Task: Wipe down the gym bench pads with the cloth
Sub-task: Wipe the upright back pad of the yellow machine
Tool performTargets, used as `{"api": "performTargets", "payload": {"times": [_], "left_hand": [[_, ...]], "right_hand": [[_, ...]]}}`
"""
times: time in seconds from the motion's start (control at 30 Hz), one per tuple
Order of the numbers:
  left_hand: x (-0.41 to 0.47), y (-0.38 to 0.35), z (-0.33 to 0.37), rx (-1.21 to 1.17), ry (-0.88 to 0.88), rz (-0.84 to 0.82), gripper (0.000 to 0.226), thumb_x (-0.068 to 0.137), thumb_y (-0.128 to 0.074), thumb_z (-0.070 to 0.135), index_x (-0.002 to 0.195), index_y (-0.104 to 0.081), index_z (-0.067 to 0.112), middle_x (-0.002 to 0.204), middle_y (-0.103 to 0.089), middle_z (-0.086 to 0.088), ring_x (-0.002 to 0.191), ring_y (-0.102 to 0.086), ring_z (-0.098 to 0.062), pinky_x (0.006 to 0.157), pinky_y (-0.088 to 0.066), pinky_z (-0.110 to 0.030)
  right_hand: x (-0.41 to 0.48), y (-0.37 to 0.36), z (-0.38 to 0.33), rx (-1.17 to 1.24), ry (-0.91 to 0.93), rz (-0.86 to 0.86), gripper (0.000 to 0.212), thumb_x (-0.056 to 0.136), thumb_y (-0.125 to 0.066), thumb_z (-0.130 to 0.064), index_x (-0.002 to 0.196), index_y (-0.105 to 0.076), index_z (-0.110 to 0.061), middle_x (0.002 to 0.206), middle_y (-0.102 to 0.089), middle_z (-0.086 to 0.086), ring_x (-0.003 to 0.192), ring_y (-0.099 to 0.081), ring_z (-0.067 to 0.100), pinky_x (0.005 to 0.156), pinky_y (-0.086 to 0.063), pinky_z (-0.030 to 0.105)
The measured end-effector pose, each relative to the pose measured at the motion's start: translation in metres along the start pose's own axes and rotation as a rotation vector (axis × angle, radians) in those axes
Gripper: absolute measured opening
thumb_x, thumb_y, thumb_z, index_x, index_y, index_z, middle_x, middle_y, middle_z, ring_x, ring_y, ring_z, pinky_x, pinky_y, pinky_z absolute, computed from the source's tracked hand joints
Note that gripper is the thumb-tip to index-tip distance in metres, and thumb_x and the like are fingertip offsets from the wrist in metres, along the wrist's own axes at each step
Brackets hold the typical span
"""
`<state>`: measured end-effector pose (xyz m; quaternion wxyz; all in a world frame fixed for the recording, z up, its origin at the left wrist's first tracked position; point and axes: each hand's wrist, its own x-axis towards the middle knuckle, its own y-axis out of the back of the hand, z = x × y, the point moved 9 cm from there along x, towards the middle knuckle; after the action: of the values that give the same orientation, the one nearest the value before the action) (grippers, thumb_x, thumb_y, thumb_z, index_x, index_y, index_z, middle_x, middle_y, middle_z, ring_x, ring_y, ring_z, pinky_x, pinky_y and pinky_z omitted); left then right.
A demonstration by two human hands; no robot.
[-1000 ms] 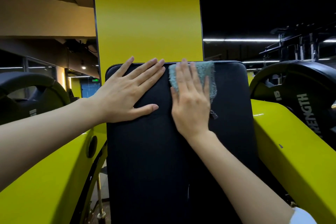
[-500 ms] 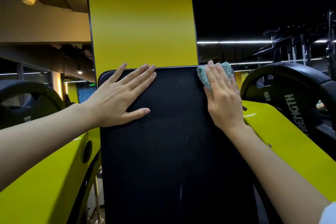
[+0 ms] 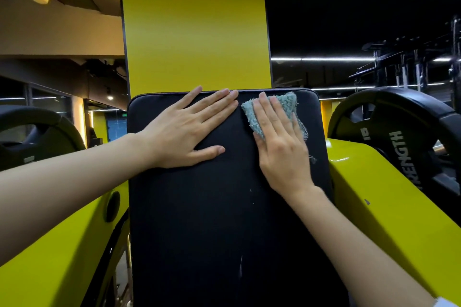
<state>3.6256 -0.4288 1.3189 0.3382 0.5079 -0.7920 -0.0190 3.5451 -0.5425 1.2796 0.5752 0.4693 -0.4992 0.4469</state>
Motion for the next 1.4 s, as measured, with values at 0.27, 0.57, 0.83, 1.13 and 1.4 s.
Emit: {"api": "performTargets", "payload": {"times": [0.27,0.57,0.83,1.13,1.4], "left_hand": [[0.001,0.0,0.001,0.022,-0.004,0.009,0.079,0.098,-0.016,0.064,0.158,0.002,0.014,0.166,0.005,-0.002,0.152,0.007,-0.014,0.123,0.003,-0.043],[0.001,0.001,0.003,0.045,0.005,0.046,0.079,0.099,-0.017,0.062,0.158,-0.003,0.013,0.166,-0.001,-0.003,0.153,0.001,-0.016,0.123,-0.004,-0.046],[0.001,0.004,0.004,0.056,0.011,0.063,0.079,0.098,-0.021,0.061,0.158,-0.007,0.012,0.166,-0.004,-0.004,0.153,-0.002,-0.017,0.123,-0.008,-0.047],[0.0,0.004,0.004,0.055,0.013,0.087,0.078,0.098,-0.023,0.06,0.158,-0.008,0.011,0.166,-0.005,-0.004,0.153,-0.003,-0.017,0.123,-0.009,-0.047],[0.0,0.004,0.004,0.044,0.014,0.105,0.079,0.098,-0.024,0.06,0.158,-0.009,0.012,0.166,-0.006,-0.003,0.153,-0.004,-0.016,0.124,-0.008,-0.046]], "right_hand": [[0.018,0.025,0.073,-0.013,-0.167,0.044,0.054,0.1,-0.035,-0.025,0.153,-0.032,-0.012,0.16,-0.03,0.003,0.15,-0.019,0.021,0.122,-0.016,0.046],[-0.017,0.017,0.06,0.022,-0.156,0.071,0.057,0.1,-0.036,-0.024,0.154,-0.027,-0.008,0.161,-0.025,0.006,0.152,-0.013,0.021,0.123,-0.018,0.041],[-0.054,0.019,0.045,0.023,-0.093,0.063,0.054,0.101,-0.037,-0.023,0.152,-0.025,-0.01,0.16,-0.028,0.005,0.151,-0.018,0.022,0.12,-0.024,0.048],[0.027,0.017,0.059,0.054,-0.159,0.109,0.055,0.102,-0.03,-0.031,0.151,-0.035,-0.007,0.159,-0.033,0.007,0.15,-0.021,0.024,0.121,-0.023,0.044],[-0.003,0.006,0.021,-0.009,-0.226,0.099,0.057,0.101,-0.031,-0.031,0.155,-0.027,-0.013,0.162,-0.024,0.003,0.151,-0.015,0.02,0.12,-0.022,0.05]]}}
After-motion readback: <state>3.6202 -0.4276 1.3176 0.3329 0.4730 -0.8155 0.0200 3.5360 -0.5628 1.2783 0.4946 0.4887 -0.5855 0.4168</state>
